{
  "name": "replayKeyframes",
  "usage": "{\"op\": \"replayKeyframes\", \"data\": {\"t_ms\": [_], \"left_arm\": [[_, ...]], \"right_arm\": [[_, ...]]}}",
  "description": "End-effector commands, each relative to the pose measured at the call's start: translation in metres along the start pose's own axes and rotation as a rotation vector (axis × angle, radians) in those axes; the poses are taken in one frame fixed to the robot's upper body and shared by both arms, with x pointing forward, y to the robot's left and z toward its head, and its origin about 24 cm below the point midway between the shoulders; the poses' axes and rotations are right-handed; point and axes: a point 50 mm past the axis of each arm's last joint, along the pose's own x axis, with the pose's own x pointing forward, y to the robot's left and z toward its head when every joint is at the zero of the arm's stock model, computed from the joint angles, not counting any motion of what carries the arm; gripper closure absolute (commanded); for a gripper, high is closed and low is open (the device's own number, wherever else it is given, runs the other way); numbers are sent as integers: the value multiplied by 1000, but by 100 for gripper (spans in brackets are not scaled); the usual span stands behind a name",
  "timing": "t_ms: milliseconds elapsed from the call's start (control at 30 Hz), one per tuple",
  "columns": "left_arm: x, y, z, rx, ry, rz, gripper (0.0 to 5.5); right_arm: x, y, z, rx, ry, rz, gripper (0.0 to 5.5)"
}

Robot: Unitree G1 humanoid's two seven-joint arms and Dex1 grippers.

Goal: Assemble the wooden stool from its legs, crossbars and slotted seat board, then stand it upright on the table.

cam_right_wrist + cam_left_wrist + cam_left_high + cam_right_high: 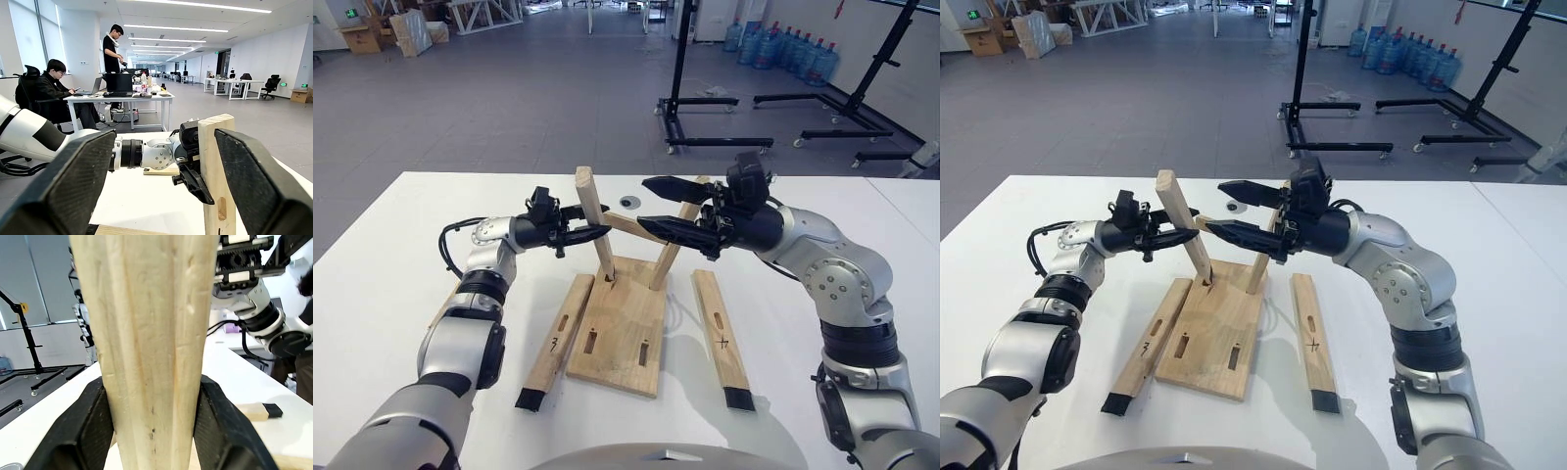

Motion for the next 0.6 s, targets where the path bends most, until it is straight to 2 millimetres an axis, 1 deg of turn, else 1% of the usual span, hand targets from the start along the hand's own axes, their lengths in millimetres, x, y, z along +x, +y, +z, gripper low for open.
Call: {"op": "replayKeyframes", "data": {"t_ms": [33, 233, 367, 467, 600], "left_arm": [[-12, -16, -26, -105, 163, -51, 347], [-15, -11, -16, -98, 176, -56, 347], [-18, -11, -15, -109, 218, -78, 347], [-19, -10, -12, -78, 247, -90, 347], [-20, -6, 2, -34, 257, -101, 347]], "right_arm": [[3, 2, 3, -7, -1, 17, 180], [3, 2, 2, -6, 5, 23, 180], [3, 3, 2, -2, 6, 28, 180], [4, 3, 1, 2, 6, 31, 180], [4, 4, 0, 7, 7, 32, 180]]}}
